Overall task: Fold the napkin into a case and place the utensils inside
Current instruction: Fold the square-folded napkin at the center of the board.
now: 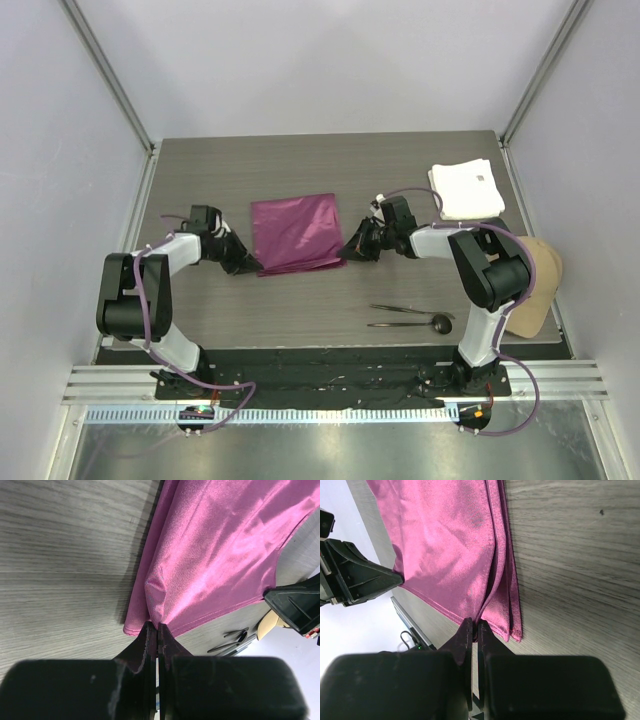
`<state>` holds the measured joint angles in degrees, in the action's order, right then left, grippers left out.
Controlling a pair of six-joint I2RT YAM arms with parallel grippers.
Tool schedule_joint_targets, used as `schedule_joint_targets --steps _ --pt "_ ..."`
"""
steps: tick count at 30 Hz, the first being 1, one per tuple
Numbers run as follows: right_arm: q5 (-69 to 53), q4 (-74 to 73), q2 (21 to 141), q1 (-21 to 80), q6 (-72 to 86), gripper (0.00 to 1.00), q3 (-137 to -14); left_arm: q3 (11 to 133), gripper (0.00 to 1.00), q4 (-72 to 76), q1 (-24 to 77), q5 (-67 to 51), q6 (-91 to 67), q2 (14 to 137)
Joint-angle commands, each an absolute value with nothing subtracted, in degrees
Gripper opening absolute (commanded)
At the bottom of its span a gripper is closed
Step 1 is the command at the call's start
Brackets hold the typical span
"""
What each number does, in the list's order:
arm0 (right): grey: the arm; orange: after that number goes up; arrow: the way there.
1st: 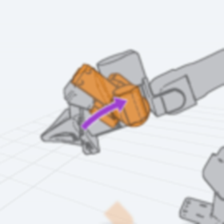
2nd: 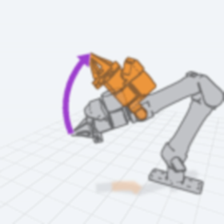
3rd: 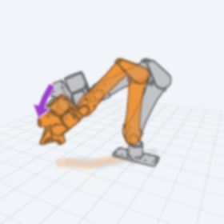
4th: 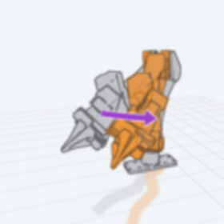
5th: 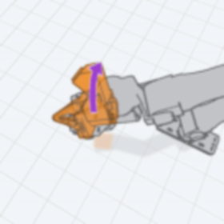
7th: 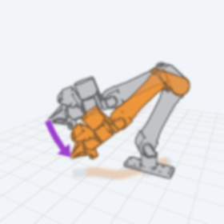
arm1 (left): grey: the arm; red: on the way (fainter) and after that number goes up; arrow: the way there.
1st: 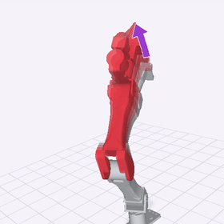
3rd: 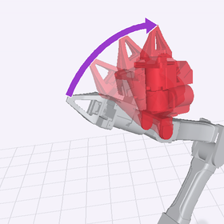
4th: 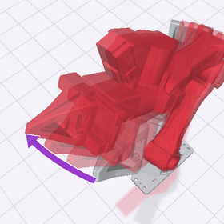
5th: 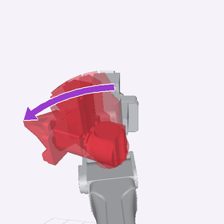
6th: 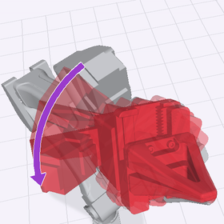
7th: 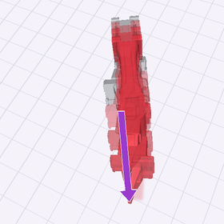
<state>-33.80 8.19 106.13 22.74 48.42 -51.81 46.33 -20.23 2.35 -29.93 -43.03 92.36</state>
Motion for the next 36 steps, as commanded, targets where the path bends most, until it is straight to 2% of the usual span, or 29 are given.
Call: schedule_joint_targets --steps 1,30,32,35,36 --pt "-34.0 10.6 106.2 22.6 47.9 0.01 -51.3 45.7 0.0 -20.5 2.3 -29.0 -42.2 91.8" --pt "-30.9 9.2 108.3 22.6 45.8 0.01 -50.2 43.9 0.01 -20.7 2.3 -25.7 -41.3 94.0" --pt "-30.9 9.1 108.4 22.6 45.8 0.01 -50.4 44.2 0.03 -21.2 2.3 -24.5 -41.4 93.6" --pt "-30.8 9.1 108.5 22.7 45.7 0.01 -50.4 44.6 0.19 -22.0 2.3 -23.2 -41.7 91.8" --pt "-30.9 9.1 108.6 22.7 45.6 0.01 -50.5 44.9 0.28 -22.3 2.3 -22.5 -41.6 90.9"
